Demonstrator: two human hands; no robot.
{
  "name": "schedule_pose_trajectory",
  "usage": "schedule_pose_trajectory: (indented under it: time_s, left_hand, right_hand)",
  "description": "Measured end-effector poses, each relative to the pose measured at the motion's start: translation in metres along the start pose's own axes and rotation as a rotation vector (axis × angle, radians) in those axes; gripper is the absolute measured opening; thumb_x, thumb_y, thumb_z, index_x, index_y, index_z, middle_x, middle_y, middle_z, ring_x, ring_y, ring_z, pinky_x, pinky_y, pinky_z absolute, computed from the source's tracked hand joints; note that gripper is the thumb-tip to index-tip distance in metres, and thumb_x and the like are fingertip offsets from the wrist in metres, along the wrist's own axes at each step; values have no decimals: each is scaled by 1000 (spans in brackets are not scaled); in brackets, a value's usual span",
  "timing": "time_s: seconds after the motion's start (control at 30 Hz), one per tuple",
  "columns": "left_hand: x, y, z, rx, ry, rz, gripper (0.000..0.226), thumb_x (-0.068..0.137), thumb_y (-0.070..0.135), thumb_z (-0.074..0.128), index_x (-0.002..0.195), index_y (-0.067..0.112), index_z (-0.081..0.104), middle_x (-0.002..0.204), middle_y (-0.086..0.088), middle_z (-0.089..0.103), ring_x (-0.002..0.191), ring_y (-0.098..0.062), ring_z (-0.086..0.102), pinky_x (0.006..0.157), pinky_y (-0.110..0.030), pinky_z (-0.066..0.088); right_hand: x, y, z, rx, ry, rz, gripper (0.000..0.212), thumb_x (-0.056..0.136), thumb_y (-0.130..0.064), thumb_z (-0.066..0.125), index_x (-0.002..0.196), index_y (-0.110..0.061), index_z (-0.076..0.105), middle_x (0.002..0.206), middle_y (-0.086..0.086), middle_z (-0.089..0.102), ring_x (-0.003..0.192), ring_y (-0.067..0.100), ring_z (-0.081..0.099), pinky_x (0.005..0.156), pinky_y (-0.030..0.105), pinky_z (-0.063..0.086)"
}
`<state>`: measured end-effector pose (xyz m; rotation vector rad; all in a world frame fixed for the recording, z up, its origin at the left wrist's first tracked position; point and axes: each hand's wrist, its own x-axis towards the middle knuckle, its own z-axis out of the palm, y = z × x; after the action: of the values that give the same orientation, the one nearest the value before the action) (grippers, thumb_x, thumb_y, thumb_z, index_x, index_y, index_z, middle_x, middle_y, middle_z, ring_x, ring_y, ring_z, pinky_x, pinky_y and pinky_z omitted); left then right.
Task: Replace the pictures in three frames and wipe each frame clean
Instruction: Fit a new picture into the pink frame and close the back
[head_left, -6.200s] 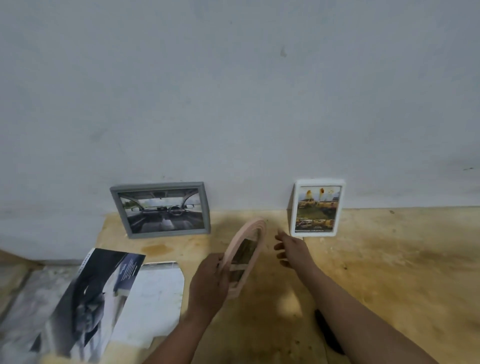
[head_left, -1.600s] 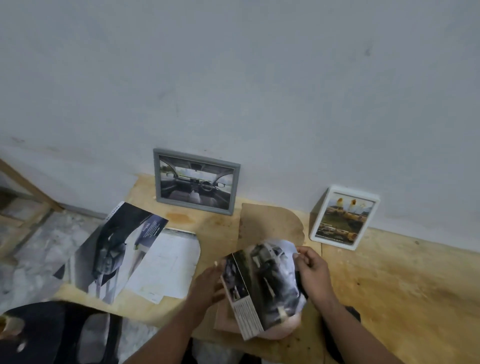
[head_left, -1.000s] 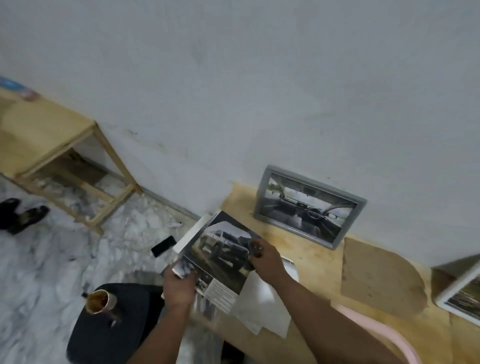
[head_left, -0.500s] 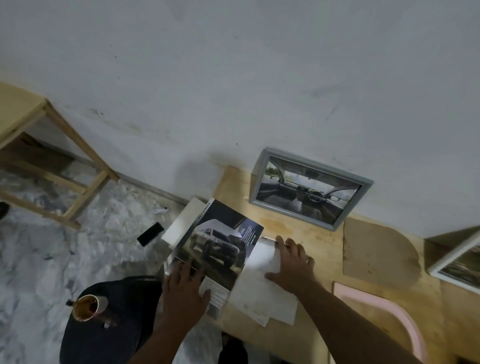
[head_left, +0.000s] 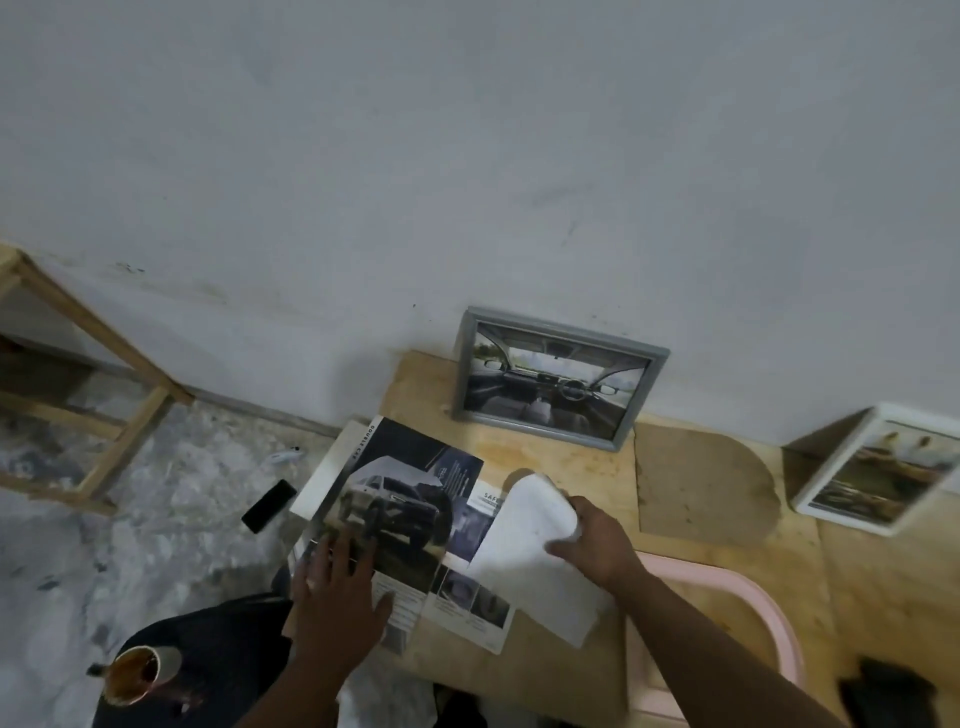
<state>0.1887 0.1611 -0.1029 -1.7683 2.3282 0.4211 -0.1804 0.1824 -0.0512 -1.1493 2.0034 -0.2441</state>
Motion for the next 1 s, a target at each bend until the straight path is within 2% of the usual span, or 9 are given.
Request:
schedule_pose_trajectory:
  time_s: [0.1,0.17,0.23,0.3,0.4,0.53,0.7,0.83,1.0]
  left_hand:
    - [9,28,-19,-187,121,46,77,88,71,44,139,16,57,141,-17,54,126,-39,52,99,-60,46]
    - [15,71,-37,-528,62,61,74,90,78,43,132,19,60,130,-6,61,112,-18,60,95,-45,55]
    - [16,127,-58,-866,-155,32,53,96,66,51,120,21,65,116,-2,69,98,-11,67,91,-42,58]
    - [17,183,-62,-1133,-416,-61,31,100,47,60,113,20,67,113,-9,72,99,-24,72,91,-46,59]
    - [8,253,-52,-1430,-673,-199,46,78,45,87,116,26,67,118,-4,75,105,-27,74,89,-46,59]
    - [-11,316,-33,-1358,-591,-256,35,92,18,77,122,21,60,120,1,69,106,-25,70,84,-41,62]
    - [-32,348,-9,-1137,-527,-247,30,96,25,71,122,24,57,121,-2,68,105,-25,69,94,-47,60]
    - [-43,354,2,-970,-411,-170,26,95,28,68,120,32,61,118,5,70,102,-18,69,95,-45,57]
    - [-48,360,20,-712,-339,-14,56,85,53,62,137,31,59,121,9,65,105,-12,65,94,-36,56]
  right_hand:
    - [-23,17,-44,493,-113,100,62,75,-43,90,127,-21,65,119,2,72,102,22,70,86,37,62]
    - [-42,36,-71,784,-205,159,58,79,-36,88,127,-15,64,117,8,74,105,30,73,91,49,61]
    - [-61,59,-92,962,-250,161,58,83,-33,86,131,-11,61,123,14,72,112,36,71,98,57,55]
    - [-80,81,-103,1016,-211,191,58,84,-35,85,131,-12,61,124,13,72,112,35,71,98,55,56]
    - [-102,114,-97,871,-1,280,66,74,-52,88,126,-20,63,114,0,77,100,22,76,85,44,63]
    - [-125,156,-78,555,323,407,98,61,-71,85,136,-23,44,125,-9,60,108,12,62,84,28,54]
    - [-143,209,-70,437,334,467,118,62,-88,68,153,-26,25,146,0,50,128,27,56,98,42,53]
    - [-149,232,-74,275,222,407,82,90,-51,64,156,-27,22,150,4,43,127,26,55,102,40,50]
    - [-146,251,-78,131,146,341,74,94,-25,59,156,-29,20,143,7,45,106,23,65,87,34,56]
